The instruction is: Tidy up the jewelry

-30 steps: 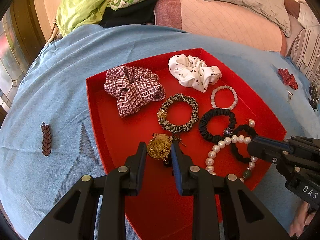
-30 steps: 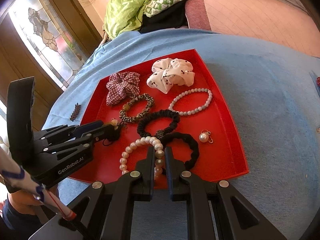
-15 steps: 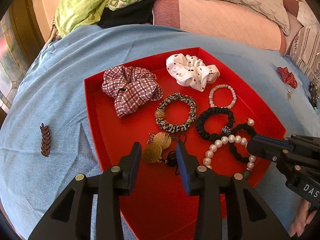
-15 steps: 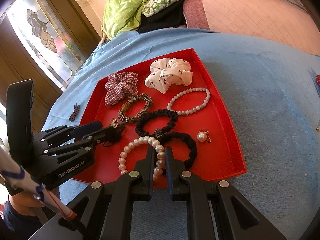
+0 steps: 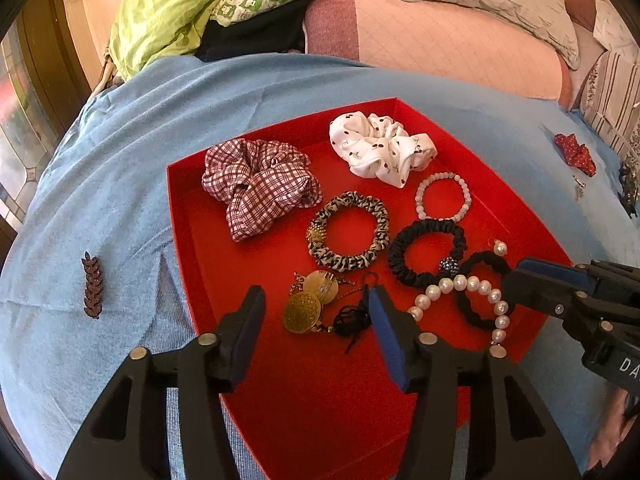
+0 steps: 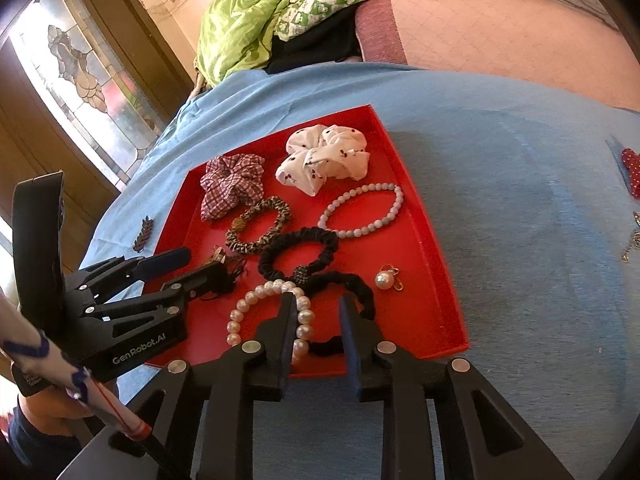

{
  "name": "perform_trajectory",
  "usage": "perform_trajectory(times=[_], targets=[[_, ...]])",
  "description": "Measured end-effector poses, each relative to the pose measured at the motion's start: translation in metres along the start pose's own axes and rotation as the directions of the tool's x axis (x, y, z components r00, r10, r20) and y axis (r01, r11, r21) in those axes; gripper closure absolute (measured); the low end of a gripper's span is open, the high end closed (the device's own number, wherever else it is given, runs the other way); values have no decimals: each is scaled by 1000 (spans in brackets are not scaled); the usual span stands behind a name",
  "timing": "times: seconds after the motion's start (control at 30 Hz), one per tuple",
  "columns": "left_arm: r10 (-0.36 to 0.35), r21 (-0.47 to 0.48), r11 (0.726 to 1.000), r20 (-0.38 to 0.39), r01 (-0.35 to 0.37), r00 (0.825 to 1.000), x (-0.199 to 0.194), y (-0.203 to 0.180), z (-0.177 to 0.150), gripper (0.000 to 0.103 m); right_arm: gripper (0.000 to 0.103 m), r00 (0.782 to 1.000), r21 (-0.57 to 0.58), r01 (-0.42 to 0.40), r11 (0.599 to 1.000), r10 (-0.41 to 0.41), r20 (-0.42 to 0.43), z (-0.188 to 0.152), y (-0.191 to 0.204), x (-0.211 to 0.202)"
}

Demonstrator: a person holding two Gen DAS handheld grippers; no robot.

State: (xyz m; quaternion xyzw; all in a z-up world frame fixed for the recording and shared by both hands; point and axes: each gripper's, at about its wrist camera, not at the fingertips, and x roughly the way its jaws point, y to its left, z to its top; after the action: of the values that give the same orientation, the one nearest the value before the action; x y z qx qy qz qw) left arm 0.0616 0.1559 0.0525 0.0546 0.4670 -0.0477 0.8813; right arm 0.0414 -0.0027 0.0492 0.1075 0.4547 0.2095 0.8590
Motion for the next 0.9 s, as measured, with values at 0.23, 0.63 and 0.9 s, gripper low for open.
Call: perform_trajectory(times=[0.23, 0.63, 0.9], targets=[[18, 9, 1000, 2, -18, 1000, 0, -1, 1, 41, 70, 1000, 5, 6, 1000, -6, 15, 1, -3, -6], [57, 0, 998, 30, -57, 998, -5, 2, 5, 28, 56, 998, 4, 44, 999, -44, 53, 5, -7, -17], [102, -58, 994, 117, -96, 988, -23, 7, 8, 16, 32, 972, -23, 192, 981, -187, 139, 9, -7, -40]])
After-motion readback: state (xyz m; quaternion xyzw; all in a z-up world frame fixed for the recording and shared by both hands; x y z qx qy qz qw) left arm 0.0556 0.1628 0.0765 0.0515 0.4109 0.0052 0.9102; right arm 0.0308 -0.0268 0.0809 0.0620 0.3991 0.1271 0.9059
